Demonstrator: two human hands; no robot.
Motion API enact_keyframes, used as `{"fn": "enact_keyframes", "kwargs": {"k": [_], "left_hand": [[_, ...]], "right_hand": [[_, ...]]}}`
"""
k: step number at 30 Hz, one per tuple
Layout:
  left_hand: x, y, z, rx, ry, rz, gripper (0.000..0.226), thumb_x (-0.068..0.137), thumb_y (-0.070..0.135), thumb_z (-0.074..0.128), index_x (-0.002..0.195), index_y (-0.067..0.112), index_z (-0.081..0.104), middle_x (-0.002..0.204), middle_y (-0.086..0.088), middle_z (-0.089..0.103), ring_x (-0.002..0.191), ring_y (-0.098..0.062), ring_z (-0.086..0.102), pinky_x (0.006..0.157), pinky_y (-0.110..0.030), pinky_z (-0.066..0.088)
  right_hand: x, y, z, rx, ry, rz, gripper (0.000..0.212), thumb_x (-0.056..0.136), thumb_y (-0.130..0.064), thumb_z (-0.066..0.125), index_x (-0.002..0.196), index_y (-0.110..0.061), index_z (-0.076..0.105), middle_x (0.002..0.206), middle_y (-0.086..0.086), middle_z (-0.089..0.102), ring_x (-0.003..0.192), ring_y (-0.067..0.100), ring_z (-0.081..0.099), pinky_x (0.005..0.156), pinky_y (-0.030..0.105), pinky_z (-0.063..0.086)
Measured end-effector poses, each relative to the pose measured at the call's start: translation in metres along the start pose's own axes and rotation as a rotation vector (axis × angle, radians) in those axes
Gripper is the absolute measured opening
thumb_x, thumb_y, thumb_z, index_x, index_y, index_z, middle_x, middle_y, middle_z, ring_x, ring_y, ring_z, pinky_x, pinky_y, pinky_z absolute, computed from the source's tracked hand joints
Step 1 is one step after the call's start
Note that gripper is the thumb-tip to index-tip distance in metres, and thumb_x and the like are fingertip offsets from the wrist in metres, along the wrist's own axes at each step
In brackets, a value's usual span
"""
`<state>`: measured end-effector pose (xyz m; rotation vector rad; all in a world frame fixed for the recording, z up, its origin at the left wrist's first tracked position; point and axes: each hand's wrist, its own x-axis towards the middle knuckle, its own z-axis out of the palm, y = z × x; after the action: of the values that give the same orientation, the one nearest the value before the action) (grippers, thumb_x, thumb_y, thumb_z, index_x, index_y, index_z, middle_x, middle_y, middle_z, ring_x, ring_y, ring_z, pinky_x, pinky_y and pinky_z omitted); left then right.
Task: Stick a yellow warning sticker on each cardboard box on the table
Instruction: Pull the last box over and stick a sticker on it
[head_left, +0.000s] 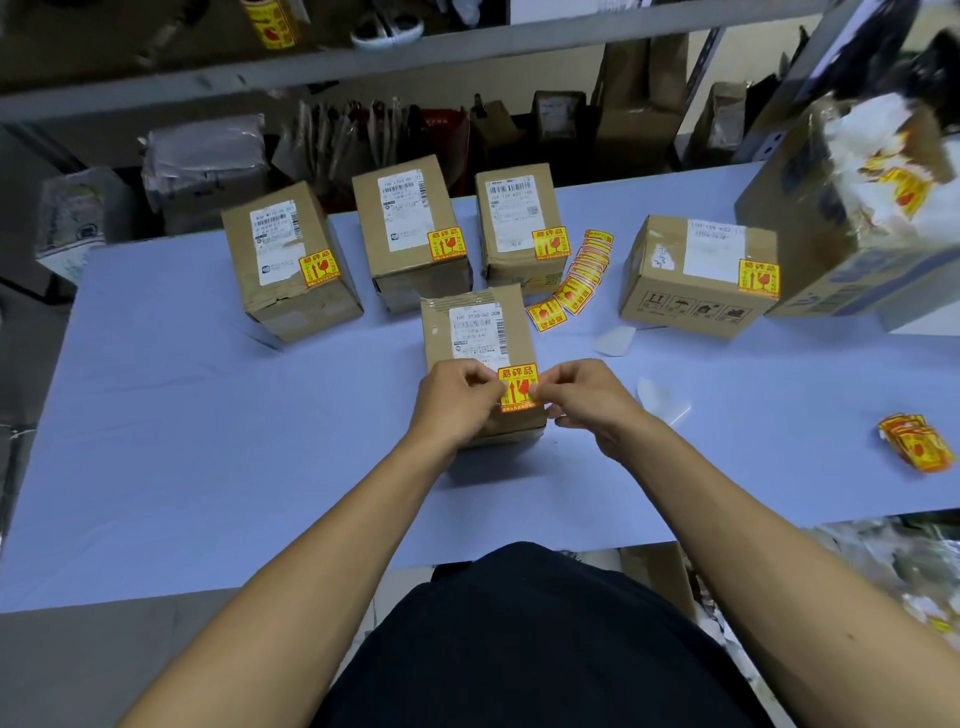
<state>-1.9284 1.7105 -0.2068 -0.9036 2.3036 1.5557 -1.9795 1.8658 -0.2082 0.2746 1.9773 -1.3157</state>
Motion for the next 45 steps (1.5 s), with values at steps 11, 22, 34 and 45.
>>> {"fn": "enact_keyframes", "kwargs": {"k": [11,22,34,45], "left_hand": [[0.007,-0.005,0.009,0.584,-0.002,0.238,0.019,0.085,0.025,0.058,0.066,0.023,0.062,0.08,0.0,0.07,0.081,-0.025,0.061,0.057,-0.029,0.044],[0.014,-0.003,-0.003,0.263,-0.151,0.211,0.029,0.094,0.035,0.061,0.08,0.014,0.075,0.082,0.002,0.073,0.08,-0.02,0.065,0.067,-0.03,0.047],[0.023,0.0,0.003,0.15,-0.182,0.116,0.019,0.088,0.017,0.063,0.072,0.015,0.072,0.075,0.002,0.069,0.072,-0.01,0.059,0.062,-0.025,0.045],[0.026,0.002,0.001,0.25,-0.211,0.095,0.02,0.084,0.016,0.067,0.065,0.014,0.072,0.068,-0.001,0.067,0.065,-0.012,0.057,0.056,-0.024,0.043]], "right_hand": [[0.005,0.019,0.002,-0.081,0.14,-0.049,0.017,0.085,-0.011,0.07,0.068,-0.015,0.068,0.076,0.0,0.066,0.075,0.015,0.059,0.064,0.027,0.044],[0.007,0.009,-0.012,0.039,0.114,-0.001,0.014,0.092,-0.018,0.065,0.083,-0.008,0.067,0.084,0.007,0.063,0.078,0.016,0.054,0.068,0.032,0.045],[0.008,0.008,-0.011,0.032,0.062,-0.015,0.014,0.09,-0.023,0.073,0.082,-0.012,0.069,0.084,0.006,0.072,0.077,0.018,0.064,0.069,0.032,0.053],[0.014,0.009,-0.006,-0.019,0.07,0.061,0.014,0.088,-0.019,0.071,0.083,-0.007,0.069,0.096,0.01,0.068,0.094,0.024,0.061,0.072,0.035,0.051]]}}
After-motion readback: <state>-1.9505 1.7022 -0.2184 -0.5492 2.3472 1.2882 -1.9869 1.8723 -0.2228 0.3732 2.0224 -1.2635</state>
